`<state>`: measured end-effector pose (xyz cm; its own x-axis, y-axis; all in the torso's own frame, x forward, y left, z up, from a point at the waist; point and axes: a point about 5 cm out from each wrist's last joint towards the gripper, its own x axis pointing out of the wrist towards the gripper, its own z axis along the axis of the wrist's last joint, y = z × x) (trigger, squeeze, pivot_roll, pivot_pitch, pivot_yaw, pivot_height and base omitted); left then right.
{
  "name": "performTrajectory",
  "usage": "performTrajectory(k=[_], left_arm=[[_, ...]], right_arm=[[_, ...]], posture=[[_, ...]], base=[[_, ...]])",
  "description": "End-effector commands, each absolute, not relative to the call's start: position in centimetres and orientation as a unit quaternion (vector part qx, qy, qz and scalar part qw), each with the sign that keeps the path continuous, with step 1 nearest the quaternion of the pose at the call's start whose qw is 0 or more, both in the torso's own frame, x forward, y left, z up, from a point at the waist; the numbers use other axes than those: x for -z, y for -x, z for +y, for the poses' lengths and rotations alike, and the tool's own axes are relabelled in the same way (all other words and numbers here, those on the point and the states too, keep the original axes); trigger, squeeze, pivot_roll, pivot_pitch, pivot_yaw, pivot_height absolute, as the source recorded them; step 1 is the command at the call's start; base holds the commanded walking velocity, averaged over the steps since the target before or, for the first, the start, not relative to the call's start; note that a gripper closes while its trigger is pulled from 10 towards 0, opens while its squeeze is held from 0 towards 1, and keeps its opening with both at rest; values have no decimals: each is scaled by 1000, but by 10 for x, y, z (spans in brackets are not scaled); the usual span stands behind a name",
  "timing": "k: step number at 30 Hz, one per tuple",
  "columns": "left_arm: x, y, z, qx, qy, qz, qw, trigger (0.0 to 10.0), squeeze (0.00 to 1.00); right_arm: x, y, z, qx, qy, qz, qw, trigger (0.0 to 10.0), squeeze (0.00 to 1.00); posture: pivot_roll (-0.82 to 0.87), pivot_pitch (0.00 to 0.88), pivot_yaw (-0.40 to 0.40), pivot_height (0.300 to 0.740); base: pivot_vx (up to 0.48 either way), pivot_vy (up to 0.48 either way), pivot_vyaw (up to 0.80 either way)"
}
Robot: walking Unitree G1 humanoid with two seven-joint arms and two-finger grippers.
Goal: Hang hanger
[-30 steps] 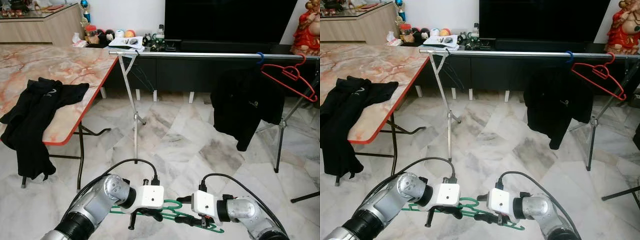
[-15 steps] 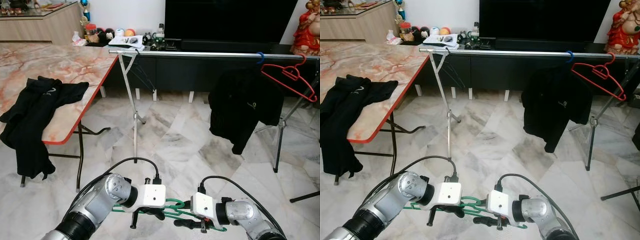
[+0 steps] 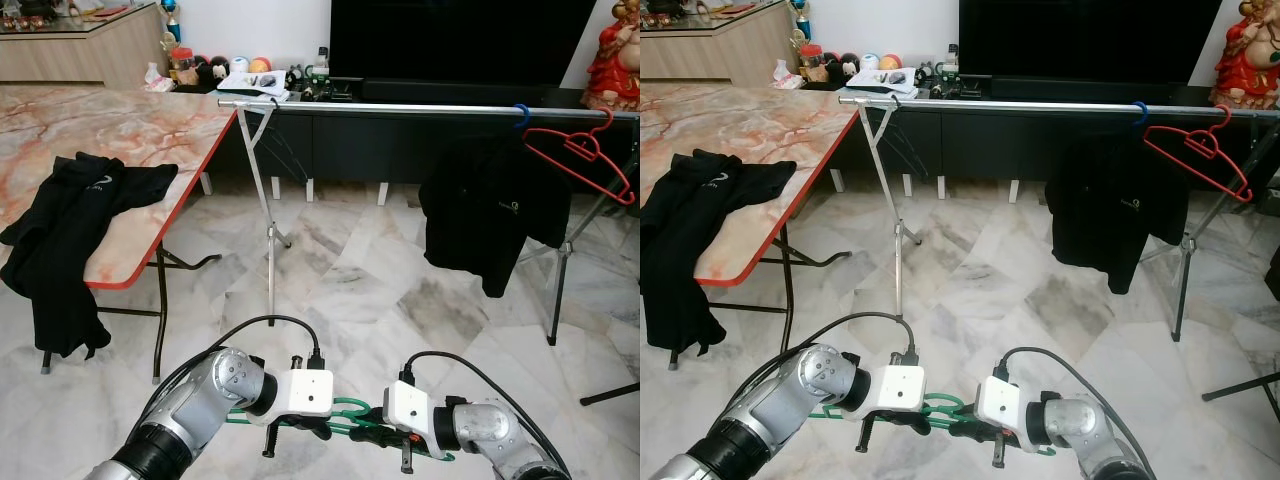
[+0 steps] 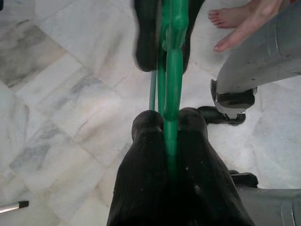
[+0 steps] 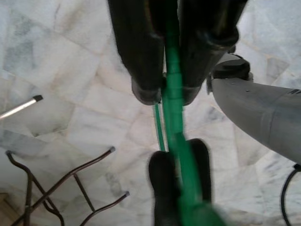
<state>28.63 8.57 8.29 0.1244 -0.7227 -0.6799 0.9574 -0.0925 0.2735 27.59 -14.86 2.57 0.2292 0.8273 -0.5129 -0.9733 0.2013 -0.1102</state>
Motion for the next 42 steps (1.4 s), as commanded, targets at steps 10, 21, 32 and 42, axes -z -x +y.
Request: performTrajectory(k=[10,21,32,42], left_arm=[[-86,-284,81,649,-366,154,649,10000,0],[-84,-281,84,663,-344,171,643,10000,1000],[-84,-277,90,670,-338,187,633,10000,1000],[-78,-286,114,628,-361,217,655,10000,1000]], right_arm=[[-26,-277,-154,-581,198,179,769,0,0],[-24,-276,-157,-580,203,187,767,0,0],[-8,-263,-167,-571,217,233,757,0,0],[16,-239,-183,-538,201,298,762,0,0]], posture=[[108,50,-18,740],[108,48,-19,740],[111,48,-23,740],[113,51,-20,740]], base=[[0,0,0],[0,0,0],[0,0,0],[0,0,0]])
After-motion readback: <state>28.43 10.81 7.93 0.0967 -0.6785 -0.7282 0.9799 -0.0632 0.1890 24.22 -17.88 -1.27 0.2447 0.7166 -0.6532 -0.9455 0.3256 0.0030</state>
